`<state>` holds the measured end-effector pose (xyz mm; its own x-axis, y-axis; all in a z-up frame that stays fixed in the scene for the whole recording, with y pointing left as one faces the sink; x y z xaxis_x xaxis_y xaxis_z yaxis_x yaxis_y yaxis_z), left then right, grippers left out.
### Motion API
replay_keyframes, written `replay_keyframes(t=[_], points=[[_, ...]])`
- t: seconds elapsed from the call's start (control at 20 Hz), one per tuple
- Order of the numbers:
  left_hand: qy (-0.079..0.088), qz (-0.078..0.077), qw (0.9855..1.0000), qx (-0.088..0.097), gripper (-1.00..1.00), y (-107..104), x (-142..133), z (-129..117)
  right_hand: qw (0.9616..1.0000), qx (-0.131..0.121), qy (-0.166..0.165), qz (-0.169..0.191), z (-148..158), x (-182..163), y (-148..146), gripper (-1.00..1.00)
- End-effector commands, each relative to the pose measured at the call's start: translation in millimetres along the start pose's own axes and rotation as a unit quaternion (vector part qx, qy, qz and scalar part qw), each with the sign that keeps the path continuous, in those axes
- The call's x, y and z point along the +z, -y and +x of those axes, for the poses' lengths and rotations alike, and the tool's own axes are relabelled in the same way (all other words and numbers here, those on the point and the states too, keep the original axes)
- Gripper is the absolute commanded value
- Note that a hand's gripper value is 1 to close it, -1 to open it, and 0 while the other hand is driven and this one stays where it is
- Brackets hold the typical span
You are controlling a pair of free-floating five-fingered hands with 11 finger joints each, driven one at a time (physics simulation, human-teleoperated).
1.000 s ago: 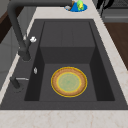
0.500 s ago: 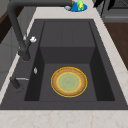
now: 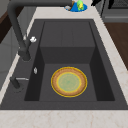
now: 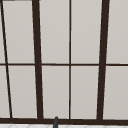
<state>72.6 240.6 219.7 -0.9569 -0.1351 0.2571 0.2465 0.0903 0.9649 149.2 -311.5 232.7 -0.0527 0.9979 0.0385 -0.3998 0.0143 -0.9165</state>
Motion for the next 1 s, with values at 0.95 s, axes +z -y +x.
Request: replay_keyframes(t=[0.95], points=[[-0.002, 0.002, 1.0, -0.003, 0.0, 0, 0, 0, 0.9957, -0.022, 0.014, 0.089, -124, -1, 6, -1.0]])
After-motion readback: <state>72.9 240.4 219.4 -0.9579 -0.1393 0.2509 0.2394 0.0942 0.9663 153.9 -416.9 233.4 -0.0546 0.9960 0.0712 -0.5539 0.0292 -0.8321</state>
